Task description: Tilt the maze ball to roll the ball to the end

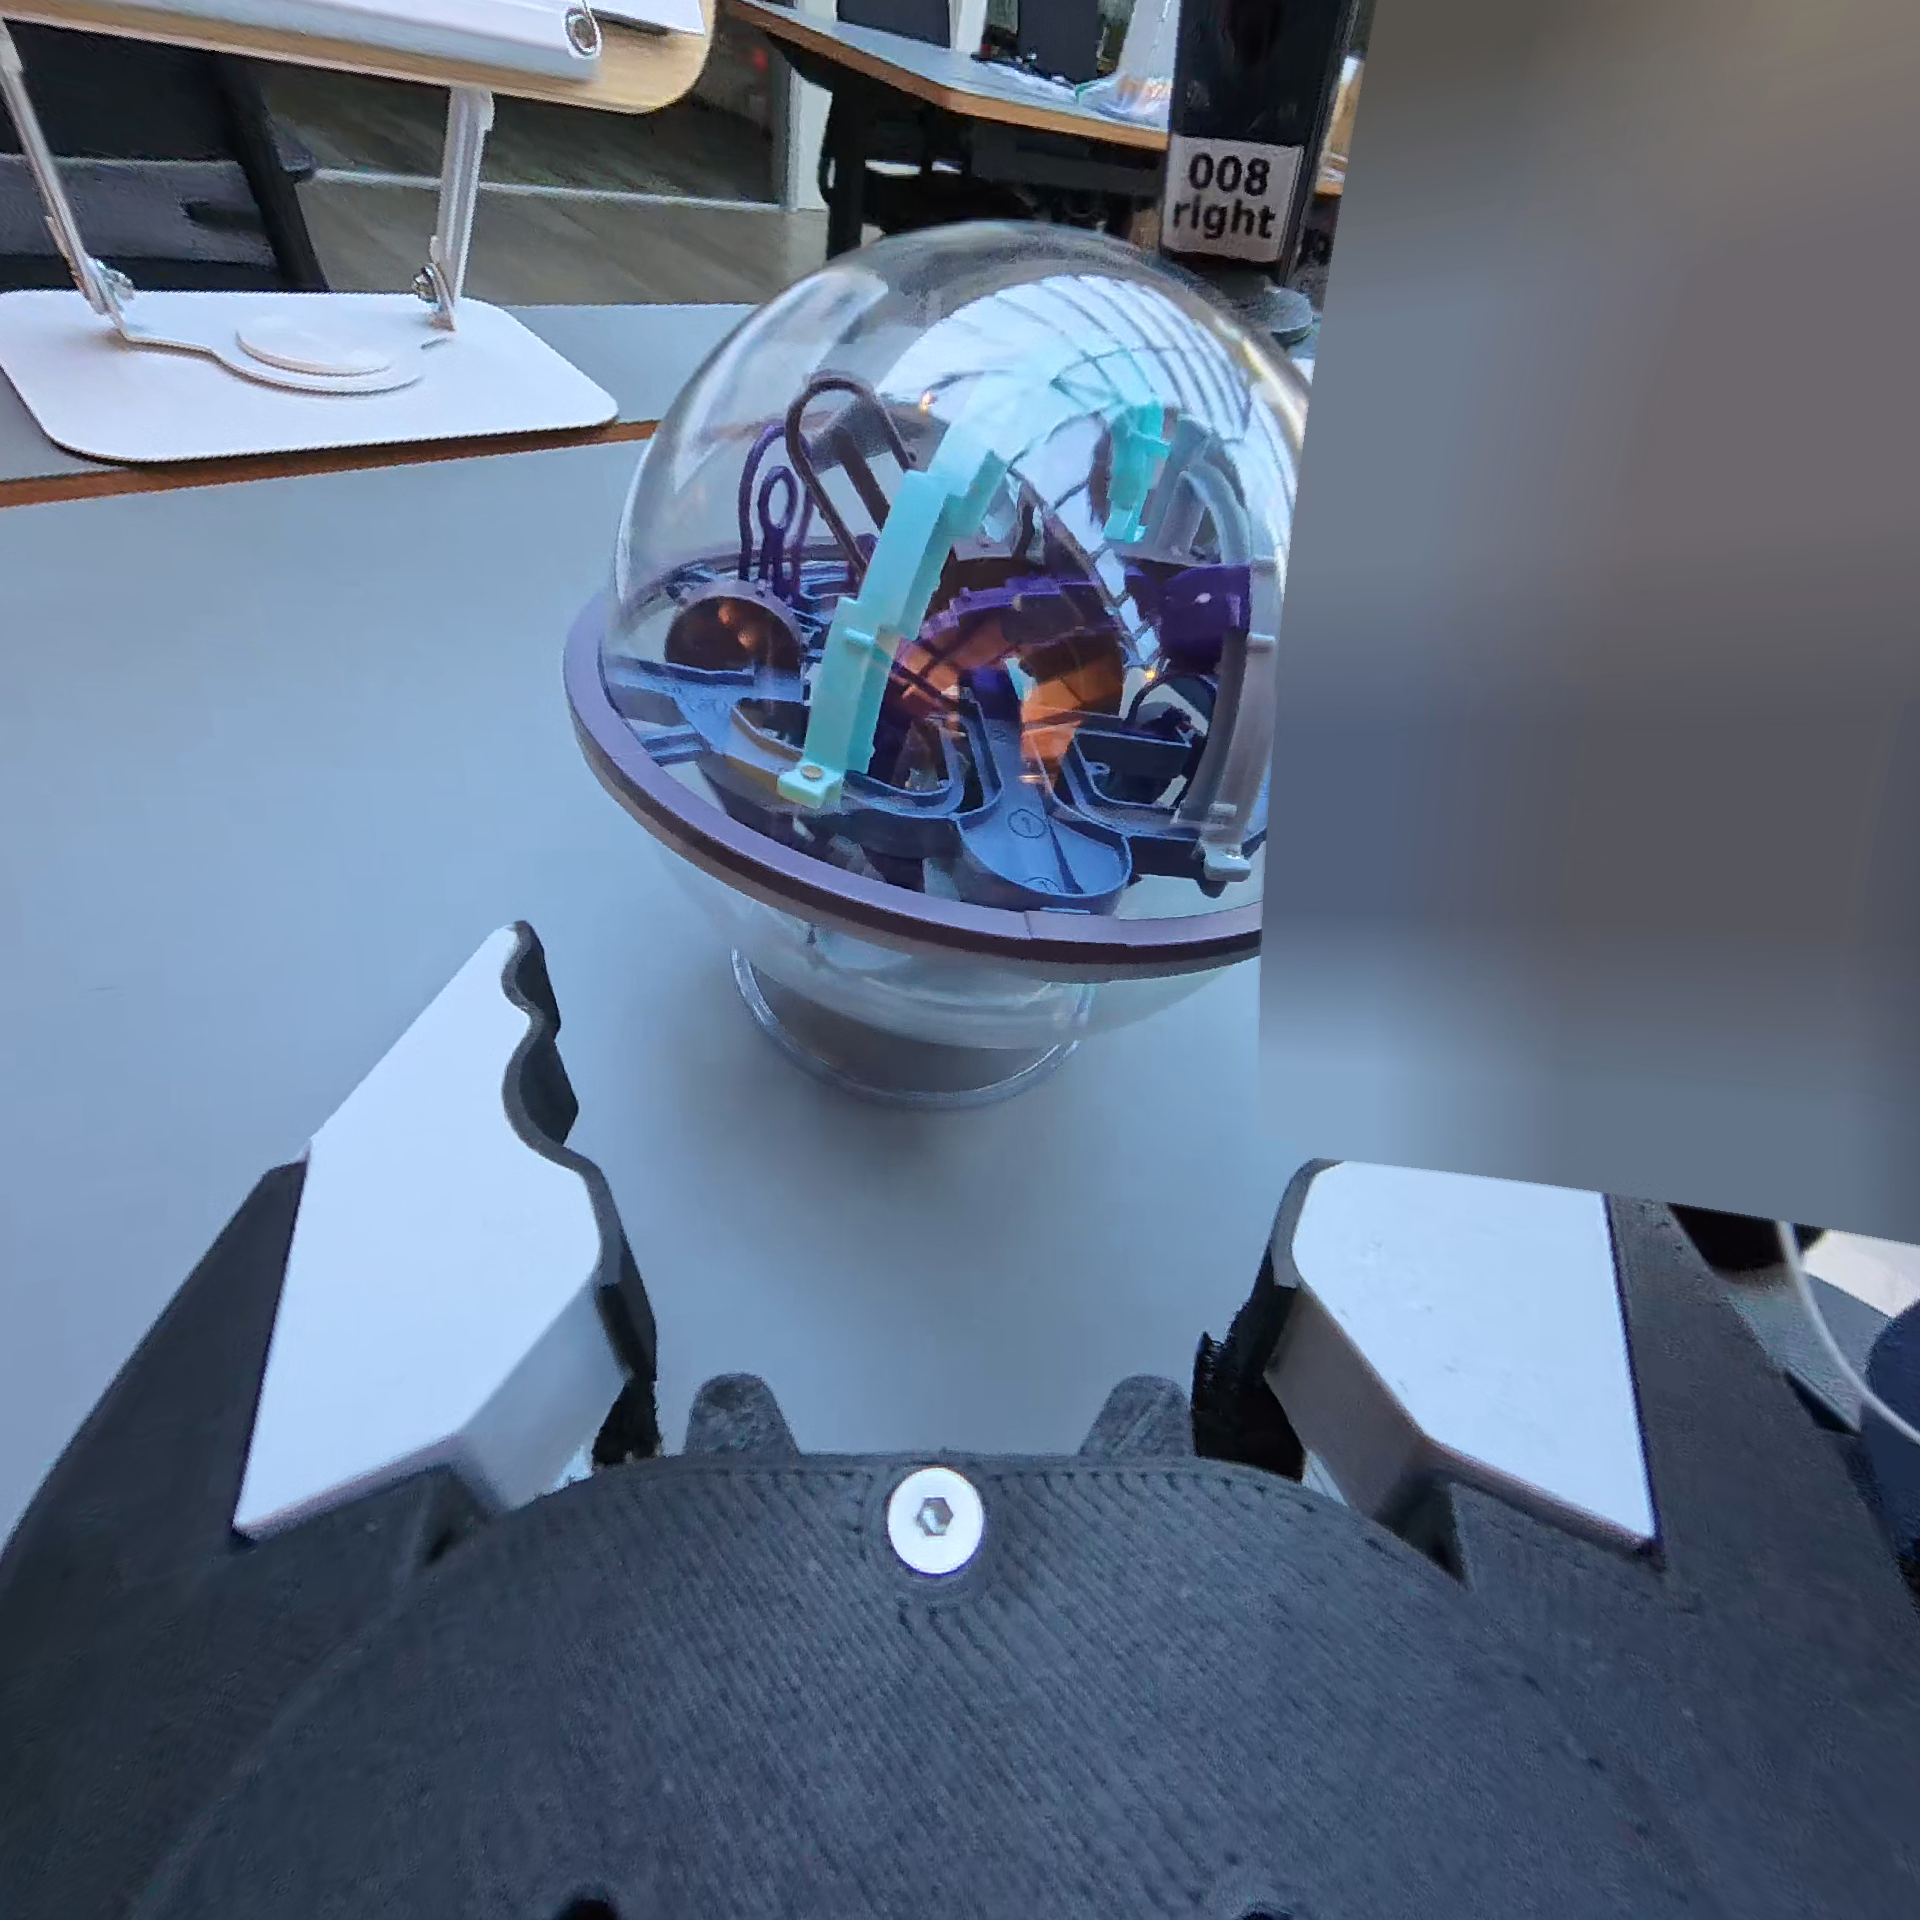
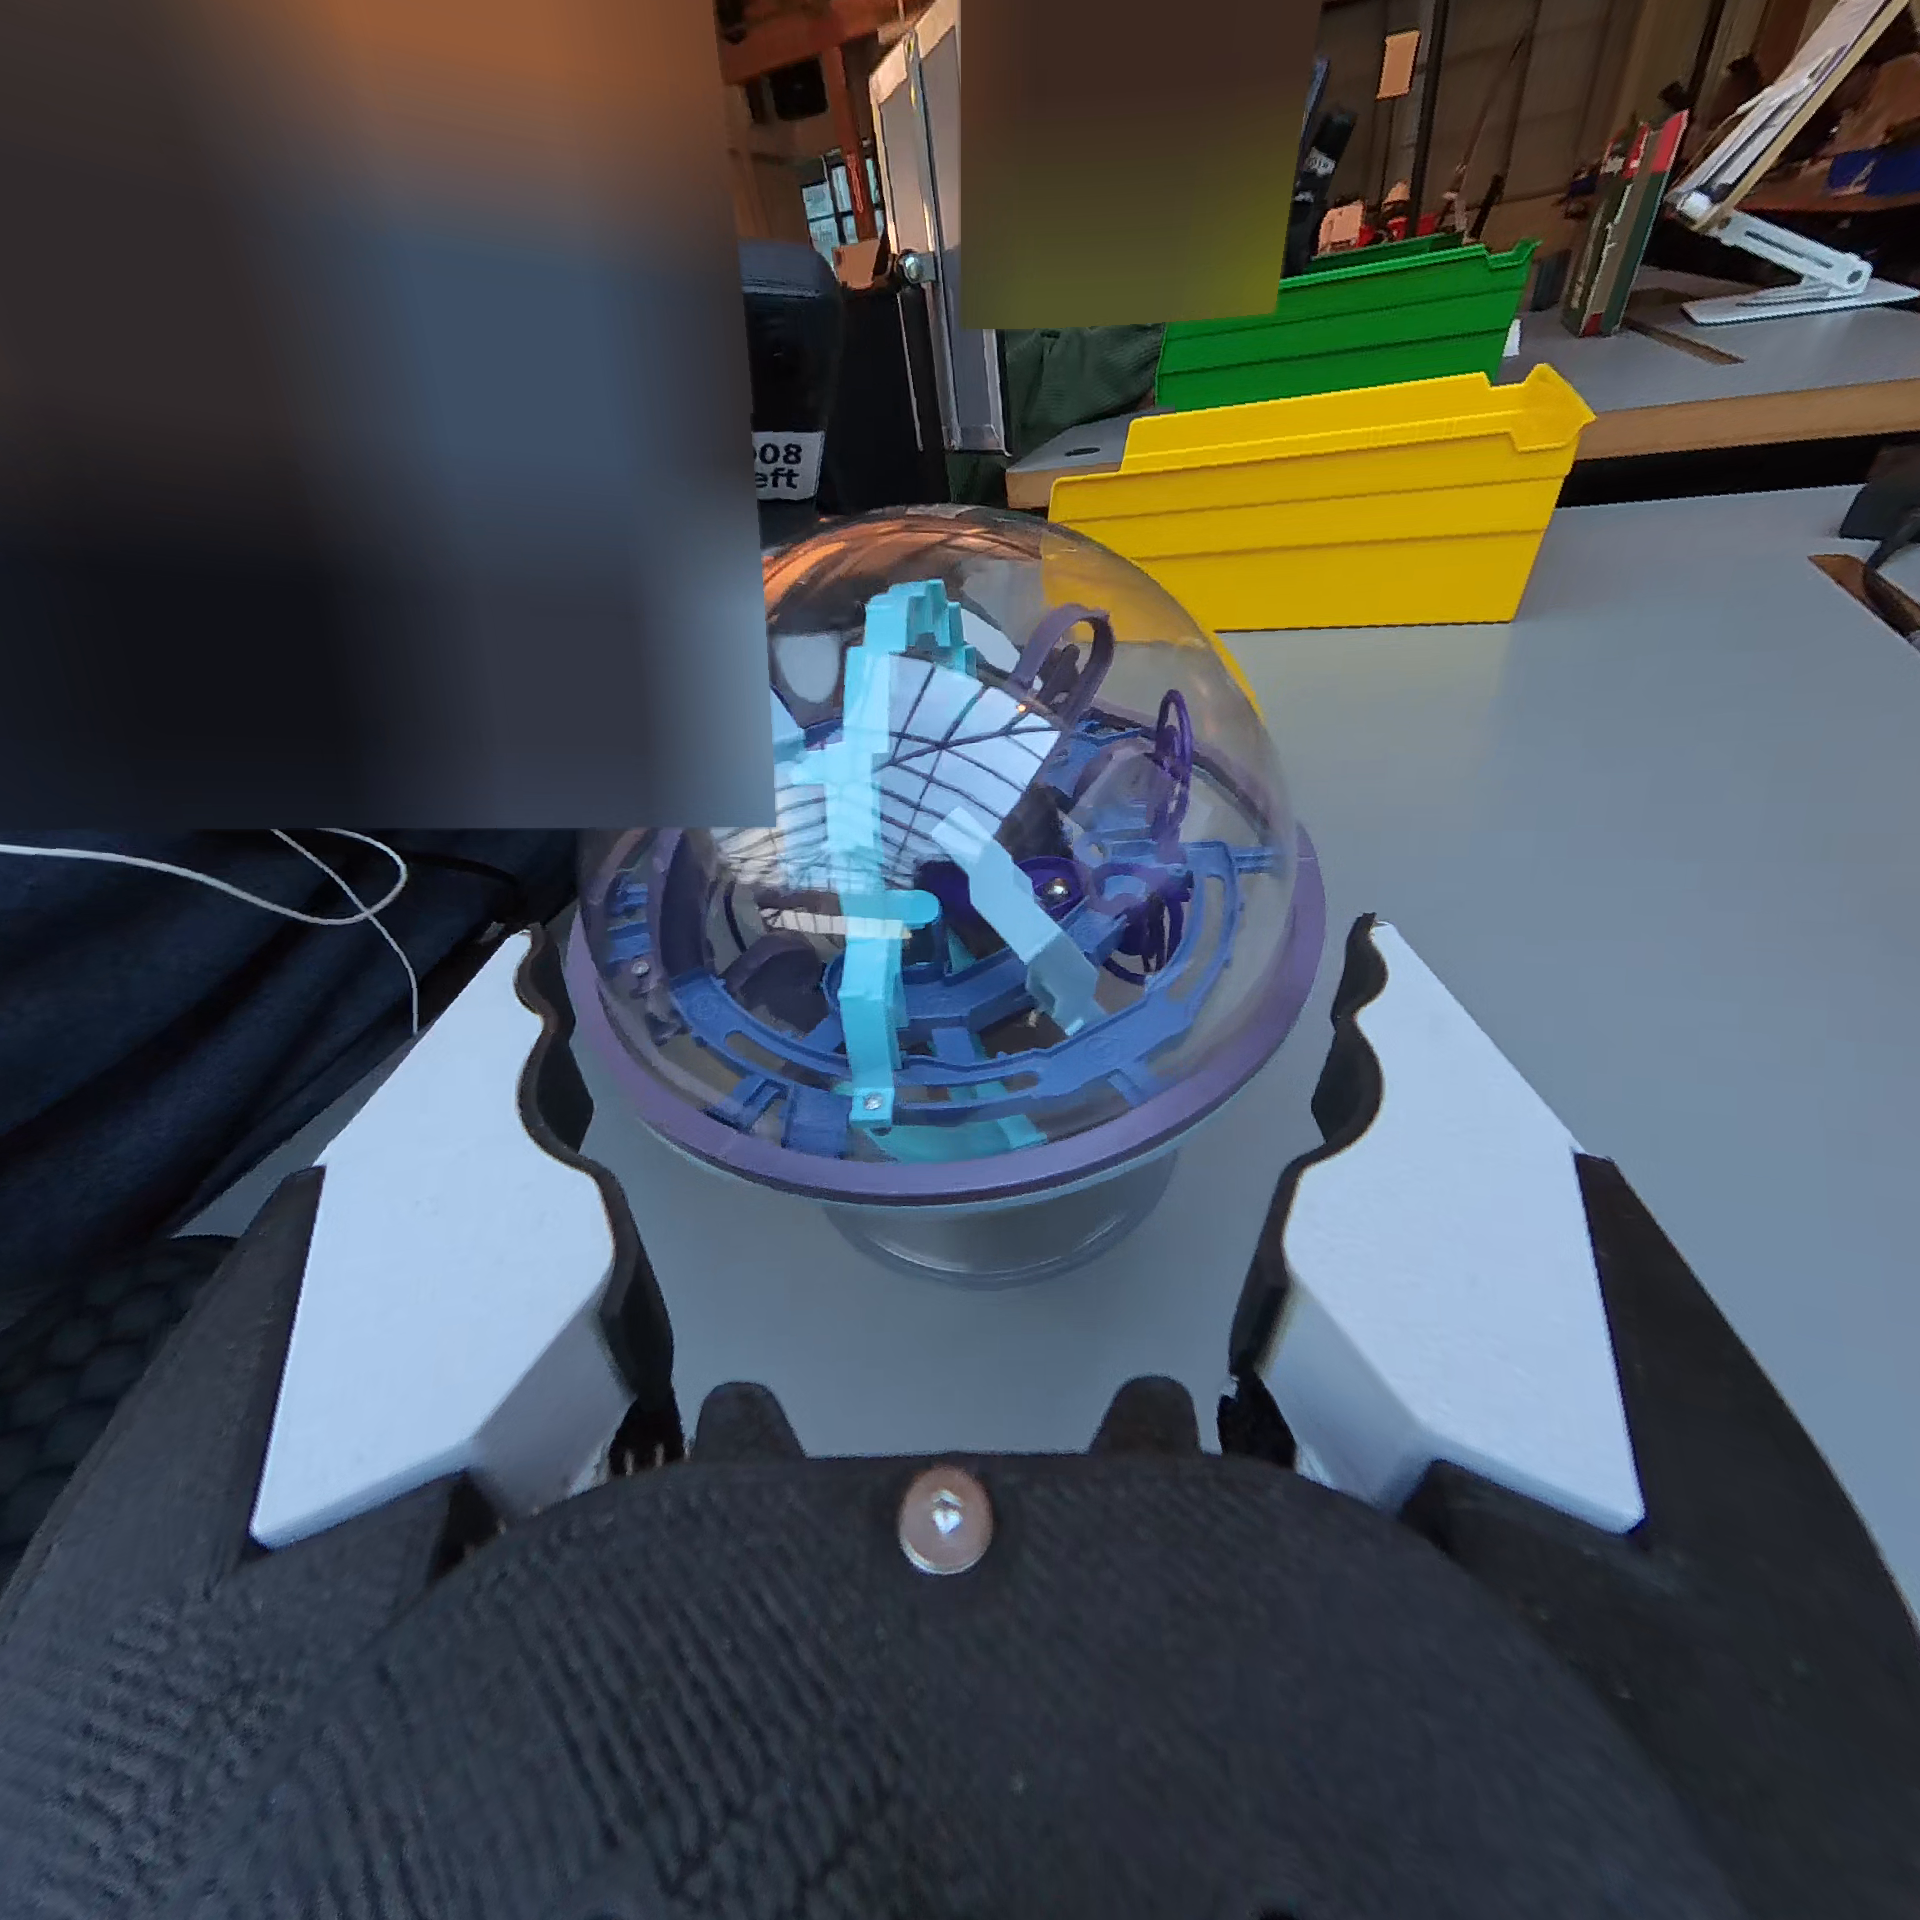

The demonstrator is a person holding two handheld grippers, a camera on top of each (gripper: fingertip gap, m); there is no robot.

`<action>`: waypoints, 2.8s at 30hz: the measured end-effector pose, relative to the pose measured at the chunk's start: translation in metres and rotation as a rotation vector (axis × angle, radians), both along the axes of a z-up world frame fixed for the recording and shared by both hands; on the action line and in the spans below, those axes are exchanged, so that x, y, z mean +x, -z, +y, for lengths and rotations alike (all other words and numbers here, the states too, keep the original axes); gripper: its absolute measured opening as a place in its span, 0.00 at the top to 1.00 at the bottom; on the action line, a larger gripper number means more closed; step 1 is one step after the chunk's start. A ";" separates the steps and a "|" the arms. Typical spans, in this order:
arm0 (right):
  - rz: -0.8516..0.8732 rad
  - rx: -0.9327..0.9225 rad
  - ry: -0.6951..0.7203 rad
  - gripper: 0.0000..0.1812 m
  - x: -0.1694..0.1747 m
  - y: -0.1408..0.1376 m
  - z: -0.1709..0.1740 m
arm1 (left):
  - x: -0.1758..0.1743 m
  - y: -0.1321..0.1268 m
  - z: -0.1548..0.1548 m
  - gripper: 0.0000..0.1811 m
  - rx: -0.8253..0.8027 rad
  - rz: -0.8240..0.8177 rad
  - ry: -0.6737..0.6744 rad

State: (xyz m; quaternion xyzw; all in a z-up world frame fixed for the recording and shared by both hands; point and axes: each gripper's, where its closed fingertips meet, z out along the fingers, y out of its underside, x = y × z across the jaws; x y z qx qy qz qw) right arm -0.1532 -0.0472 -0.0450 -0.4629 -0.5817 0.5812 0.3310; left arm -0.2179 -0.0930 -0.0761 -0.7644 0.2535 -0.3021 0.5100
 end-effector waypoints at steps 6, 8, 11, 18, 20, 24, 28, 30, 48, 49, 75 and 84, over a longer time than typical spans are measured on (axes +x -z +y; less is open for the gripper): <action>-0.008 0.003 -0.021 0.22 -0.006 0.008 -0.008 | 0.001 0.007 0.006 0.19 -0.015 0.025 -0.007; -0.009 -0.003 -0.018 0.22 -0.006 0.009 -0.009 | 0.000 0.008 0.007 0.18 -0.027 0.024 -0.004; -0.003 -0.009 -0.002 0.22 -0.005 0.008 -0.008 | -0.003 0.008 0.007 0.18 -0.035 0.025 -0.002; -0.001 -0.019 0.040 0.22 0.001 0.008 -0.010 | -0.013 0.008 0.008 0.18 -0.032 0.033 -0.004; -0.006 -0.010 0.054 0.22 0.002 0.010 -0.011 | -0.016 0.007 0.009 0.18 -0.033 0.029 -0.007; -0.011 -0.011 0.067 0.22 0.004 0.011 -0.012 | -0.021 0.005 0.009 0.19 -0.030 0.018 -0.016; -0.015 -0.009 0.085 0.22 0.005 0.012 -0.014 | -0.027 0.004 0.010 0.19 -0.023 0.016 -0.030; -0.017 -0.005 0.095 0.22 0.006 0.013 -0.014 | -0.030 0.004 0.011 0.19 -0.022 0.016 -0.036; 0.003 -0.019 0.031 0.21 -0.007 0.005 -0.007 | -0.010 0.003 0.011 0.15 0.000 0.021 -0.024; 0.000 -0.015 0.038 0.21 -0.007 0.006 -0.008 | -0.011 0.004 0.012 0.15 -0.011 0.016 -0.022; 0.024 0.013 0.219 0.21 0.019 0.007 -0.018 | -0.058 -0.003 0.025 0.16 0.042 0.016 -0.055; 0.026 0.044 0.143 0.19 -0.005 0.006 -0.007 | -0.022 0.000 0.017 0.15 0.122 0.135 0.033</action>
